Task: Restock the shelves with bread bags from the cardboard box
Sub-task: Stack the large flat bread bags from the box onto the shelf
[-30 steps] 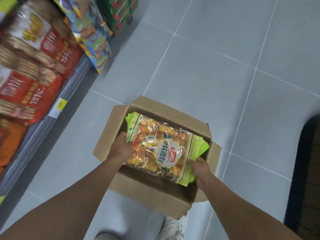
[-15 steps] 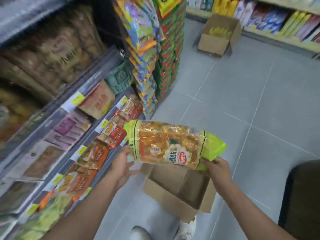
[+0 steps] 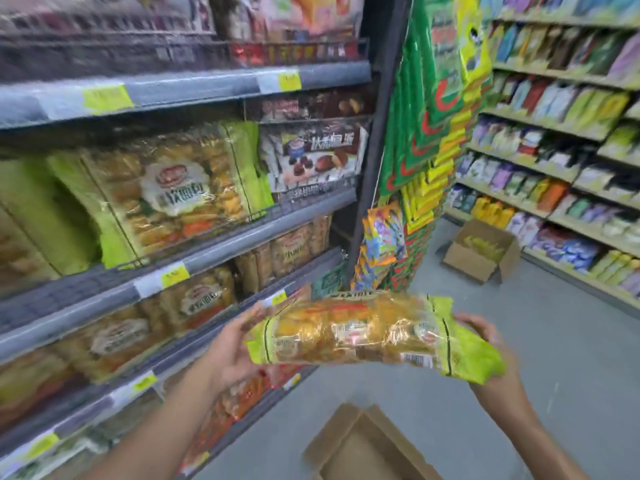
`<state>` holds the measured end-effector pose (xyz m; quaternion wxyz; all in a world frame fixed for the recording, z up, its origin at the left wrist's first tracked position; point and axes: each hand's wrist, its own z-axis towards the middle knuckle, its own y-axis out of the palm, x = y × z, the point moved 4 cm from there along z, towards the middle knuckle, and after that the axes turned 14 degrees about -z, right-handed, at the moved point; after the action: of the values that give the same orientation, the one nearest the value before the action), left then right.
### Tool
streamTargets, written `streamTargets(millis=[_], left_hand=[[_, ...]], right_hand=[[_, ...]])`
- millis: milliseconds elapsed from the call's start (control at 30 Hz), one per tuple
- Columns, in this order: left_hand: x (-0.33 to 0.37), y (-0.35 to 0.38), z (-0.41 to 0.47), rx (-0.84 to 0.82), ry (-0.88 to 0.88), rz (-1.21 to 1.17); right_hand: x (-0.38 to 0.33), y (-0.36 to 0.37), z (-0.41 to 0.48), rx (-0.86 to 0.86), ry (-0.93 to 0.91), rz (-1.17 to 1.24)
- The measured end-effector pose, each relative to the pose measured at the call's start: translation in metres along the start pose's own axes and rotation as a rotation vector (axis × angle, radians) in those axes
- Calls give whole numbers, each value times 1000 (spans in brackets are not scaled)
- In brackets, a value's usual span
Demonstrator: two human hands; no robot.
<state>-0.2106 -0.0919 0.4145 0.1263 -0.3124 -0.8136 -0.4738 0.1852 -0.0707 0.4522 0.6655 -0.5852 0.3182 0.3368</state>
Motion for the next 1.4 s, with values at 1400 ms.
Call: streamTargets(millis=[1400], left_hand=[[193,-168,-281,310,855,296]], right_hand=[[-309,266,-34,-743,-342,-115]])
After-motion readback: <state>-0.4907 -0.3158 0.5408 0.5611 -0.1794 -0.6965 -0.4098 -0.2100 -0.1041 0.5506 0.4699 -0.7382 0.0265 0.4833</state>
